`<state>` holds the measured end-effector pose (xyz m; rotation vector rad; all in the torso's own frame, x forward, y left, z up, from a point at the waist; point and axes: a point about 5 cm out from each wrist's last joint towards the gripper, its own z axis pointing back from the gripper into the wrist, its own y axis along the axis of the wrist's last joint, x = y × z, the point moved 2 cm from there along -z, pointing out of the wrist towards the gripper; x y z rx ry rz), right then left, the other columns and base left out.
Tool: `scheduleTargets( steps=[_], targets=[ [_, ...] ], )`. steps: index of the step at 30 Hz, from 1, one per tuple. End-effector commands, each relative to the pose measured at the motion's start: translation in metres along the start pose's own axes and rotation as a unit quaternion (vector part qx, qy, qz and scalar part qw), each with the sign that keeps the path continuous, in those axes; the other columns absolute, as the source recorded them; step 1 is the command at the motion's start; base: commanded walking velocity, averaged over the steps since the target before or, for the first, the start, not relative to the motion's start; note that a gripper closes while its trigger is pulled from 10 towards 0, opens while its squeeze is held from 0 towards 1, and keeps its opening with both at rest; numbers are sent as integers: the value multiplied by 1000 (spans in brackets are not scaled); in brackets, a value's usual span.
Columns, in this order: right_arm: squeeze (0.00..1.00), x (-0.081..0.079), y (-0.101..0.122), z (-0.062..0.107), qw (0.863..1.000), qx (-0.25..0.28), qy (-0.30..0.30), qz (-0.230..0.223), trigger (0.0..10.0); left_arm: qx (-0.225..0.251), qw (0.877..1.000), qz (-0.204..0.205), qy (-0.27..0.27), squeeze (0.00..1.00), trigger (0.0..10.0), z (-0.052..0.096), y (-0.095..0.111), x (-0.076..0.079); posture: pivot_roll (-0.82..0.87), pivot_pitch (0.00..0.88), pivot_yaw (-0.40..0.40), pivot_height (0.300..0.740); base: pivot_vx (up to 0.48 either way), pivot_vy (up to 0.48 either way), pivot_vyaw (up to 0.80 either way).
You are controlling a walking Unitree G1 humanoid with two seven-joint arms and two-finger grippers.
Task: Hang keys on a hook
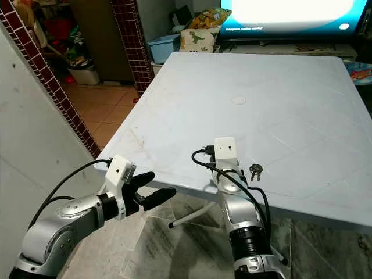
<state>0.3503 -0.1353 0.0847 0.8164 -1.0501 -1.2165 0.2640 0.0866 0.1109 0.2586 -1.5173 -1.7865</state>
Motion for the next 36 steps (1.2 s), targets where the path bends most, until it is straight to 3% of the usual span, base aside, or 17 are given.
scheduleTargets(
  steps=[1, 22, 23, 24, 25, 32, 33, 34, 35, 36],
  targets=[
    [0, 1, -9, 2, 1000, -10, 1, 18, 0, -7, 1000, -8, -1, 0, 10000, 1, 1, -1, 7, 24, 139, 740, 0, 0, 0],
    [0, 39, -46, 32, 988, 5, 4, 156, 0, -11, 1000, -12, 4, 0, 10000, 0, 1, -3, 1, 24, 148, 740, 0, 0, 0],
    [0, 40, -47, 32, 987, 5, 4, 160, 824, -11, 1000, -12, 4, 0, 10000, 0, 1, -3, 1, 24, 148, 740, 0, 0, 0],
    [0, 40, -47, 33, 987, 7, 5, 163, 2314, -11, 1000, -12, 4, 0, 10000, 0, 2, -3, -1, 23, 149, 740, 0, 0, 0],
    [0, 40, -47, 33, 987, 7, 5, 162, 0, -10, 1000, -12, 4, 0, 10000, 0, 2, -4, -1, 23, 149, 740, 0, 0, 0],
    [0, 35, -44, 31, 984, 19, 8, 177, 0, -8, 1000, -14, 7, 0, 10000, -1, 3, -4, 3, 20, 148, 740, 0, 0, 0],
    [0, 34, -42, 30, 983, 26, 6, 183, 3451, -8, 1000, -14, 7, 0, 10000, -1, 3, -4, 3, 20, 148, 740, 0, 0, 0],
    [0, 34, -37, 30, 980, 40, 5, 196, 5882, -8, 1000, -14, 8, 0, 10000, -1, 3, -5, 6, 15, 148, 740, 0, 0, 0],
    [0, 33, -30, 30, 976, 60, 6, 208, 10000, -8, 1000, -14, 9, 0, 10000, -1, 3, -5, 6, 15, 148, 740, 0, 0, 0],
    [0, 31, -19, 29, 971, 87, 8, 222, 10000, -8, 1000, -15, 9, 0, 10000, -1, 3, -5, 6, 15, 148, 740, 0, 0, 0]
  ],
)
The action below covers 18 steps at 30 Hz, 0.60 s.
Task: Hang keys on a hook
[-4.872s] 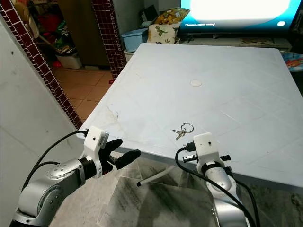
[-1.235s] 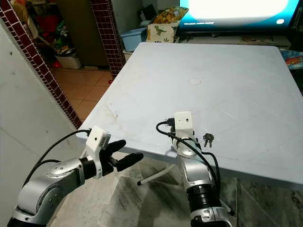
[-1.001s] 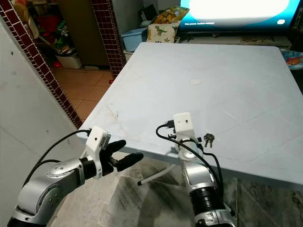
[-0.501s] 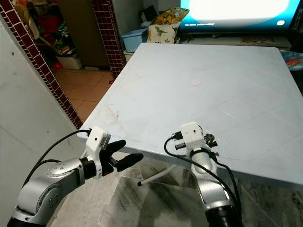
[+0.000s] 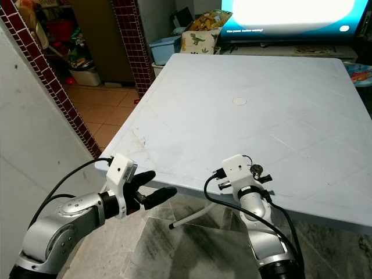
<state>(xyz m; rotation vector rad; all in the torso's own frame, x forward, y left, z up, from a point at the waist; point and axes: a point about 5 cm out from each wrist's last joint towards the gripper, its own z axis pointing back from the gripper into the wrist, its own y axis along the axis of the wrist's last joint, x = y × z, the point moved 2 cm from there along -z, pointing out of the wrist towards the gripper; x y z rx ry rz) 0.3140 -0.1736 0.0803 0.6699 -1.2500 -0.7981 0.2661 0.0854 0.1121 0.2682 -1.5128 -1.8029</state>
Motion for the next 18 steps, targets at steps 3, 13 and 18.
scheduleTargets(
  steps=[3, 13, 18],
  targets=[
    [0, 0, 16, -5, 998, 46, 5, 36, 10000, -5, 1000, -8, 10, 0, 10000, 1, 1, -5, 6, 15, 148, 740, 0, 0, 0],
    [0, 10, 46, -5, 981, 149, -4, 126, 10000, 33, 997, -18, 65, 0, 10000, 0, 12, -18, 4, 7, 143, 740, 0, 0, 0],
    [0, 16, 59, -2, 979, 176, -20, 104, 10000, 66, 989, -22, 129, 0, 10000, 4, 20, -33, -3, 0, 139, 740, 0, 0, 0]
  ],
)
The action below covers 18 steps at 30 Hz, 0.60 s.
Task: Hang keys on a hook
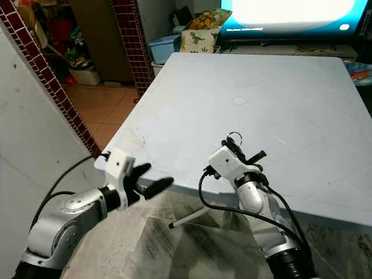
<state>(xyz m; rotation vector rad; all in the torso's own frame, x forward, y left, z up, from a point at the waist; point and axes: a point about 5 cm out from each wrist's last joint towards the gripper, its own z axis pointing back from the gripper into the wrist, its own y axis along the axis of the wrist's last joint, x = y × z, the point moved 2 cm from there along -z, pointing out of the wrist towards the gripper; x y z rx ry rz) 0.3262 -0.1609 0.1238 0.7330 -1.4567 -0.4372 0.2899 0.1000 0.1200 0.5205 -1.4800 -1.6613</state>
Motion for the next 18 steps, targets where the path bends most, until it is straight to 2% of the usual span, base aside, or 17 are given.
scheduleTargets(
  steps=[1, 3, 4, 6, 7, 11, 18],
  targets=[
    [0, 5, 15, -2, 999, 31, -12, -11, 10000, 9, 1000, -6, 29, 0, 10000, 2, 3, -10, -3, 0, 139, 740, 0, 0, 0],
    [0, 8, 20, -1, 998, 32, -21, -49, 10000, 22, 999, -11, 39, 0, 10000, 2, 6, -11, -6, 0, 134, 740, 0, 0, 0],
    [0, 8, 20, -1, 998, 32, -21, -49, 10000, 22, 999, -11, 39, 0, 10000, 2, 6, -11, -6, 0, 134, 740, 0, 0, 0],
    [0, 12, 25, -1, 994, 27, -39, -97, 10000, 38, 998, -13, 56, 0, 10000, 3, 9, -14, -10, 0, 131, 740, 0, 0, 0],
    [0, 12, 25, -1, 994, 27, -39, -97, 10000, 38, 998, -13, 56, 0, 10000, 3, 9, -14, -10, 0, 131, 740, 0, 0, 0],
    [0, 17, 40, -1, 983, 40, -51, -171, 10000, 67, 994, -16, 90, 0, 10000, 0, 13, -18, -23, 0, 121, 740, 0, 0, 0],
    [0, 19, 49, -1, 984, 53, -51, -165, 10000, 76, 992, -21, 97, 0, 10000, -3, 12, -14, -32, 0, 108, 740, 0, 0, 0]
  ],
)
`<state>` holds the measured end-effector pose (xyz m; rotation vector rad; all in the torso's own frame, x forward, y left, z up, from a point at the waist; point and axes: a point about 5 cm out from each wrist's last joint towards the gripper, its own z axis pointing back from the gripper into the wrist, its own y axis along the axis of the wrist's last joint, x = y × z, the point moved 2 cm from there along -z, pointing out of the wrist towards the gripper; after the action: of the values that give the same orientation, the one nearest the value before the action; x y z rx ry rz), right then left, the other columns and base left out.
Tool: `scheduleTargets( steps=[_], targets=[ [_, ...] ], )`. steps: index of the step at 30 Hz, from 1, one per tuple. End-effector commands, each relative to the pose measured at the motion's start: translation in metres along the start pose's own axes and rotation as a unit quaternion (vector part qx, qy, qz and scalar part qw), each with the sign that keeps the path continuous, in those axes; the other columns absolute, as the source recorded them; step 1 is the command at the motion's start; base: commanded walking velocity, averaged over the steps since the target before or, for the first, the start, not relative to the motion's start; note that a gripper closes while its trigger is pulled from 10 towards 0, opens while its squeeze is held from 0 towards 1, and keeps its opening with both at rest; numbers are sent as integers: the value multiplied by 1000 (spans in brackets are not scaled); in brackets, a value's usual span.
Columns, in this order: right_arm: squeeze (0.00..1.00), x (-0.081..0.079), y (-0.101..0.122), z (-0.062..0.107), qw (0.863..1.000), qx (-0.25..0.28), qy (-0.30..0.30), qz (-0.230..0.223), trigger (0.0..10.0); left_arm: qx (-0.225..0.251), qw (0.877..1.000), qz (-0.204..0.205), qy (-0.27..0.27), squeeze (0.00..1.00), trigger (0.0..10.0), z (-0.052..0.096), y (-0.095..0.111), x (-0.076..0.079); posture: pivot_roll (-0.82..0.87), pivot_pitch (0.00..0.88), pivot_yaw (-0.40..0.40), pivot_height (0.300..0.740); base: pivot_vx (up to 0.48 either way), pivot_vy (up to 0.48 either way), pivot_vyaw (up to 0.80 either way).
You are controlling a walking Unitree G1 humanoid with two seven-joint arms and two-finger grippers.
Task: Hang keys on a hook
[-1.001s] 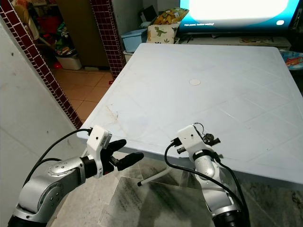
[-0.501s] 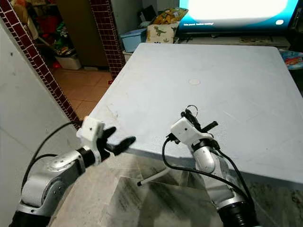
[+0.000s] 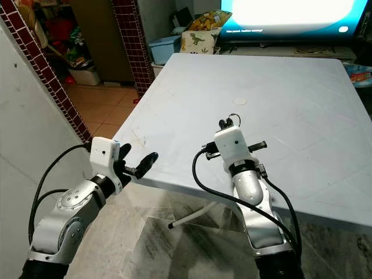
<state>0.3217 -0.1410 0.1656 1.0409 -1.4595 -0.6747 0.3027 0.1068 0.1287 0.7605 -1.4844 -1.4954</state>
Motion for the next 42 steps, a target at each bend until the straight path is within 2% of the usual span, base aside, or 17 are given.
scheduleTargets(
  steps=[1, 14, 42],
  targets=[
    [0, 0, 7, 0, 1000, 9, 2, -2, 10000, 1, 1000, -4, 11, 0, 10000, 0, -1, -3, -35, 0, 105, 740, 0, 0, 0],
    [0, -4, 10, 3, 999, 17, 26, 26, 10000, 17, 999, -10, 28, 0, 10000, -1, -2, -4, -40, 0, 92, 740, 0, 0, 0],
    [0, -11, 6, 4, 999, 6, 47, 25, 10000, 20, 998, -30, 52, 0, 10000, 1, -3, -11, -34, 0, 87, 740, 0, 0, 778]
  ],
)
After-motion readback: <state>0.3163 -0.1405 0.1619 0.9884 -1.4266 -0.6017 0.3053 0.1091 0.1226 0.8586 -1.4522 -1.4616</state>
